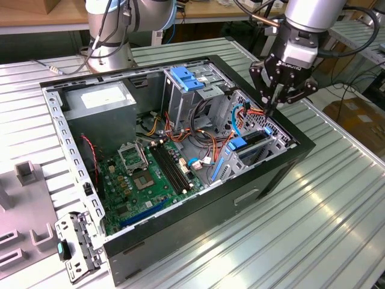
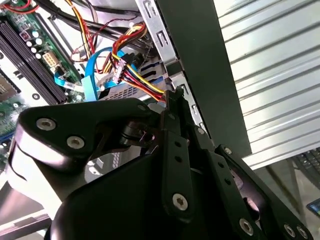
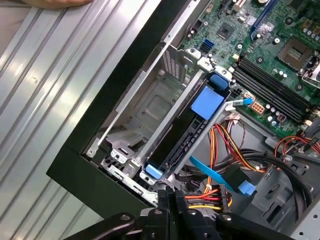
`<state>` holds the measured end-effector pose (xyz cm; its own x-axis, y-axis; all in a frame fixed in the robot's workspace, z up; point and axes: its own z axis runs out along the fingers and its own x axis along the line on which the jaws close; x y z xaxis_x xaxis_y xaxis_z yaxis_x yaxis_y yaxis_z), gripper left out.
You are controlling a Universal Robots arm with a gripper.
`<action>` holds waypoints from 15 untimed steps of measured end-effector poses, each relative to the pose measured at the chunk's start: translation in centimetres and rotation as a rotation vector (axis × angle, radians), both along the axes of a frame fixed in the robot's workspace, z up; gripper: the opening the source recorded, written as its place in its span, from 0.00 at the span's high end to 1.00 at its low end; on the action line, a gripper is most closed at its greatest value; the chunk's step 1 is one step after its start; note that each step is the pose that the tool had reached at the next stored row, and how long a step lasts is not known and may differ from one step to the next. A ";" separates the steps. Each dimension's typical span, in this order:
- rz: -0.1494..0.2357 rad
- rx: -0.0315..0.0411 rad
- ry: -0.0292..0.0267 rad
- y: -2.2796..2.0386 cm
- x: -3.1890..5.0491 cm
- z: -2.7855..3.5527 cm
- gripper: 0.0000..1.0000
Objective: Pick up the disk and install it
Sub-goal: 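Insert the first disk wire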
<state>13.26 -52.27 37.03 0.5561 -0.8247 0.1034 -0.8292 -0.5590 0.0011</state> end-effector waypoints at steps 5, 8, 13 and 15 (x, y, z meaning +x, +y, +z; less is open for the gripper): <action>-0.108 0.0000 -0.0001 0.00 0.00 -0.06 0.84; -0.184 -0.0001 -0.0001 0.00 0.00 -0.10 0.84; -0.275 -0.0001 0.0000 0.00 0.00 -0.14 0.84; -0.343 0.0000 0.0000 0.00 0.00 -0.17 0.84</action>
